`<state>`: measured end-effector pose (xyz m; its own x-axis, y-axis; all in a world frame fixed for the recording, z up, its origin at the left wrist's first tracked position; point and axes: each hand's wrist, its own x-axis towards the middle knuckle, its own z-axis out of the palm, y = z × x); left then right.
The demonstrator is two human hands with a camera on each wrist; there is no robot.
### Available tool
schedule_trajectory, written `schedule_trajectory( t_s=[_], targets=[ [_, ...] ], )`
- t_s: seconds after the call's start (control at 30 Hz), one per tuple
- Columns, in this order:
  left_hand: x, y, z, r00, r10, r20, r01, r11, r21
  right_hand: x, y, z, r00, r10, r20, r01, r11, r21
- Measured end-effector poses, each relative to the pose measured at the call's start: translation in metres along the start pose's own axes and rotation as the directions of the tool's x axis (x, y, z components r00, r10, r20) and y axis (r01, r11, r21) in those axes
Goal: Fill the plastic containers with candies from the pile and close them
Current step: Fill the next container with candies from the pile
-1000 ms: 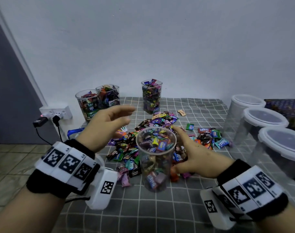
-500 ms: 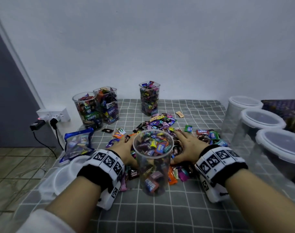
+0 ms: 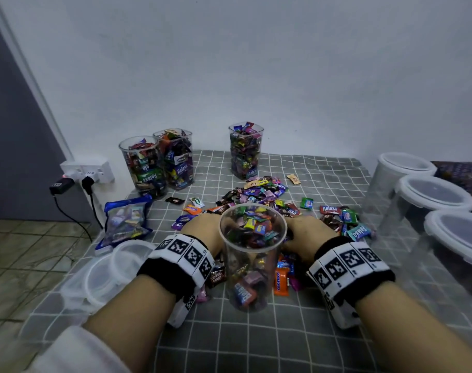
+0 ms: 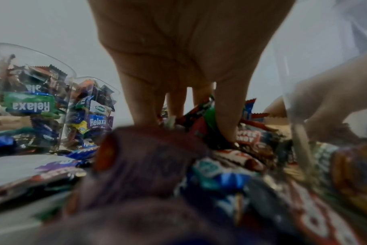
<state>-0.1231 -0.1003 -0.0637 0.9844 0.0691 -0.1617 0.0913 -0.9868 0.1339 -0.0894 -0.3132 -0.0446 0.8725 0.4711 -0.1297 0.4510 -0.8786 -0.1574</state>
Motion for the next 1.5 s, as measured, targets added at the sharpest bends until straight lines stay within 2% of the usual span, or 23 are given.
schedule_trajectory(
  t_s=[0.13,0.3,0.47,0.57,0.67,0.8,0.93,1.07,1.2,1.37,1.5],
  targets=[
    [-0.014,0.006,-0.007,0.992,-0.068,-0.104,0.061,0.996,-0.063,0.001,0.002,0.001,0.997,0.026,-0.078,-0.022,0.998,0.050],
    [-0.019,0.007,-0.012,0.982,-0.020,-0.187,-0.001,0.993,-0.114,0.000,0.004,-0.002,0.993,0.052,-0.102,-0.044,0.996,0.073],
    [-0.033,0.012,-0.021,0.955,-0.046,-0.292,-0.033,0.966,-0.257,-0.008,0.002,-0.008,0.967,0.088,-0.239,-0.048,0.985,0.168],
    [-0.039,0.013,-0.022,0.928,-0.051,-0.368,-0.087,0.934,-0.348,-0.016,0.003,-0.012,0.937,0.078,-0.340,0.010,0.969,0.248],
    [-0.040,0.012,-0.022,0.917,-0.063,-0.394,-0.103,0.917,-0.385,-0.022,0.003,-0.017,0.894,0.092,-0.439,0.073,0.936,0.343],
    [-0.036,0.010,-0.019,0.912,-0.072,-0.405,-0.099,0.917,-0.386,-0.025,0.000,-0.030,0.833,0.112,-0.541,0.198,0.854,0.482],
    [-0.036,0.010,-0.019,0.900,-0.078,-0.428,-0.115,0.906,-0.407,-0.033,-0.011,-0.050,0.790,0.072,-0.609,0.363,0.745,0.560],
    [-0.038,0.011,-0.023,0.877,-0.115,-0.466,-0.163,0.842,-0.514,-0.049,-0.025,-0.061,0.739,-0.035,-0.673,0.513,0.676,0.529],
    [-0.041,0.007,-0.025,0.847,-0.173,-0.502,-0.195,0.779,-0.597,-0.063,-0.044,-0.059,0.672,-0.097,-0.734,0.601,0.650,0.465],
    [-0.049,0.007,-0.030,0.796,-0.234,-0.558,-0.266,0.693,-0.670,-0.066,-0.058,-0.041,0.586,-0.196,-0.787,0.662,0.675,0.325],
    [-0.062,0.012,-0.041,0.758,-0.250,-0.602,-0.355,0.617,-0.702,-0.064,-0.060,-0.030,0.560,-0.224,-0.797,0.667,0.693,0.274]
  ],
)
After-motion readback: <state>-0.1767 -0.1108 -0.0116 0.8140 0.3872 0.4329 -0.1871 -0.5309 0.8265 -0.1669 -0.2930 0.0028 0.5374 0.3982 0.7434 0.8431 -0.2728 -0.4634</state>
